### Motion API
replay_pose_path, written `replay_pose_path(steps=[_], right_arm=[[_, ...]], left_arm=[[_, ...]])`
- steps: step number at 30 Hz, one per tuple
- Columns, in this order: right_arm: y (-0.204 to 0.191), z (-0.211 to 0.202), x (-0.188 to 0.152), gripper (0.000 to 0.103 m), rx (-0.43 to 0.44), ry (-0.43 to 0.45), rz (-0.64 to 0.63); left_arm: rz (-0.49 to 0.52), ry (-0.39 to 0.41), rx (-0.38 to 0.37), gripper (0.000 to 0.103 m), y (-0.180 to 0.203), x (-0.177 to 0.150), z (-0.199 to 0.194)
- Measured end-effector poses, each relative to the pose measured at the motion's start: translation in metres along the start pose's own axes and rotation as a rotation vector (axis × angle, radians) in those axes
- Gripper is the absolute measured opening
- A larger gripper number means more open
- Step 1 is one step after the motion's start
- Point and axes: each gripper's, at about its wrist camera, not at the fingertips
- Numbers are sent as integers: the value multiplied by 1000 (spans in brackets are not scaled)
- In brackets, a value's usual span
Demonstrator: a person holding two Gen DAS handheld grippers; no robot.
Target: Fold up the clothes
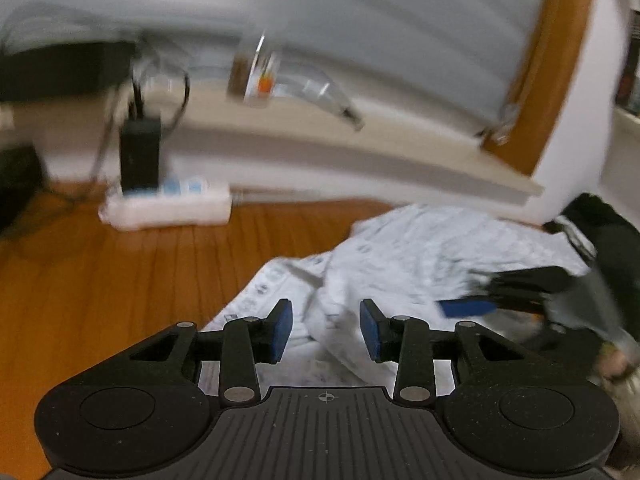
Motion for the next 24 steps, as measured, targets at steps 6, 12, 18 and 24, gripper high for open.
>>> replay_pose_path(steps=[6, 12, 18, 24], right_arm=[[0, 0, 0, 48, -6, 2, 5], [1, -6, 0, 48, -7, 36, 17], [4, -9, 1, 48, -16, 46, 47], [13, -35, -4, 43, -32, 217, 102]], left_arm=[[-44, -60, -39, 41, 0, -4, 30], [-18, -40, -53, 29, 11, -3, 35], [-12, 321, 116, 6, 15, 20, -29], [47, 515, 284, 7, 13, 59, -67]])
Point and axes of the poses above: each gripper's, at about its wrist camera, not at the fingertips, and z roughly the way its jaws point, y to its right, x to its top, and after that the axes turned 9 degrees about z, right-handed
